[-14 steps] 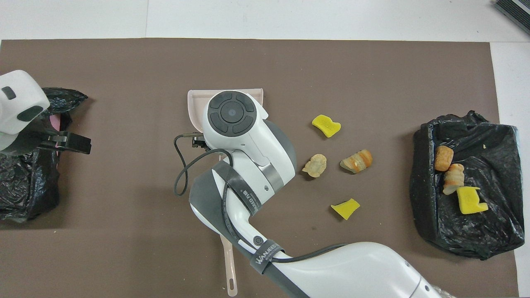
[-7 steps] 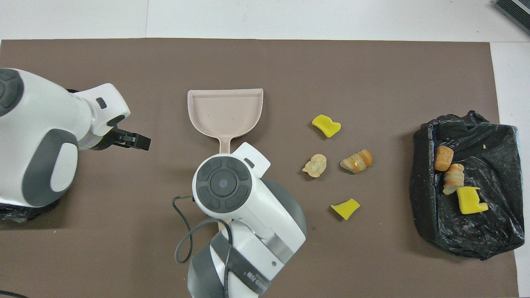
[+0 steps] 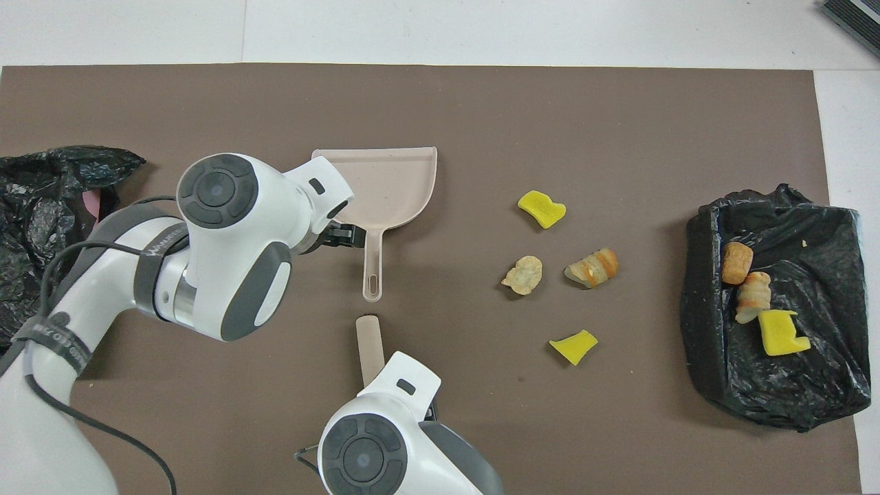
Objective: Sweep and dump trash in bin
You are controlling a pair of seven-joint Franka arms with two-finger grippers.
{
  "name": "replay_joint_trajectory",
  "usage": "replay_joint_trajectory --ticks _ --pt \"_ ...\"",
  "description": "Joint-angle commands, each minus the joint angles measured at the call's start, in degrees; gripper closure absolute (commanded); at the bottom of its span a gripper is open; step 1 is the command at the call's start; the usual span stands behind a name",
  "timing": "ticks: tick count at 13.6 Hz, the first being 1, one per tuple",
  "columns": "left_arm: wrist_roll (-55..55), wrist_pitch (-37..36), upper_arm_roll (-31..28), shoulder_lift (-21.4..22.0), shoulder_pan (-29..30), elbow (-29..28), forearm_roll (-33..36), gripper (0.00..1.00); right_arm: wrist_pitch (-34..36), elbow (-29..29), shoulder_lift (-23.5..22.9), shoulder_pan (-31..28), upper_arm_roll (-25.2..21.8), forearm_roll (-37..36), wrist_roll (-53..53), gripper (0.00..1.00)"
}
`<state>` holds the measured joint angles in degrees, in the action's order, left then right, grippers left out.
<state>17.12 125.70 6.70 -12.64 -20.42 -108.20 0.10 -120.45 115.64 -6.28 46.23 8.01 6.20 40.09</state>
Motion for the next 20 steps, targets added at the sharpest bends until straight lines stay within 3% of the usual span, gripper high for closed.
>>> replay_joint_trajectory --ticks 1,4,9,10,13,16,17,18,19,20 --pt "3.4 2.6 -1.0 -1.6 -2.5 -0.2 0.8 0.0 -3.5 5.1 1.5 1.5 0.0 3.4 0.9 0.0" --pt "4.8 3.0 -1.0 -2.3 -3.9 -0.4 0.8 0.0 -10.7 9.6 1.4 3.6 0.0 3.4 1.5 0.0" --pt "7.1 3.8 -1.0 -2.0 -5.1 -1.3 0.8 0.0 -11.7 11.2 1.4 5.1 0.0 3.4 1.3 0.0" --pt "7.5 5.2 -1.0 -2.1 -5.4 -1.4 0.8 0.0 -11.7 11.2 1.4 5.1 0.0 3.4 1.3 0.04" --pt "7.9 5.1 -0.9 -1.8 -6.1 -3.0 0.8 0.01 -12.1 11.2 1.2 4.8 0.0 3.4 0.3 0.27" --pt "8.3 5.4 -1.1 -3.1 -7.1 -2.9 0.9 0.03 -12.1 11.1 1.3 4.9 0.0 3.4 0.4 0.67" --pt "8.3 5.1 -1.1 -3.1 -7.1 -2.7 1.0 0.13 -12.1 10.9 1.2 4.9 -0.1 3.3 0.3 0.8" --pt "8.3 4.6 -1.2 -3.1 -7.1 -2.5 1.0 0.4 -12.2 10.6 1.0 4.9 -0.1 2.8 0.2 0.93" --pt "7.8 4.6 -1.1 -3.2 -6.8 -2.5 1.3 0.85 -12.2 10.3 0.7 4.8 -0.2 2.3 0.2 1.0" --pt "7.6 4.5 -1.1 -3.3 -6.6 -2.3 2.6 1.0 -12.2 10.1 0.7 4.8 -0.2 2.2 0.3 1.0"
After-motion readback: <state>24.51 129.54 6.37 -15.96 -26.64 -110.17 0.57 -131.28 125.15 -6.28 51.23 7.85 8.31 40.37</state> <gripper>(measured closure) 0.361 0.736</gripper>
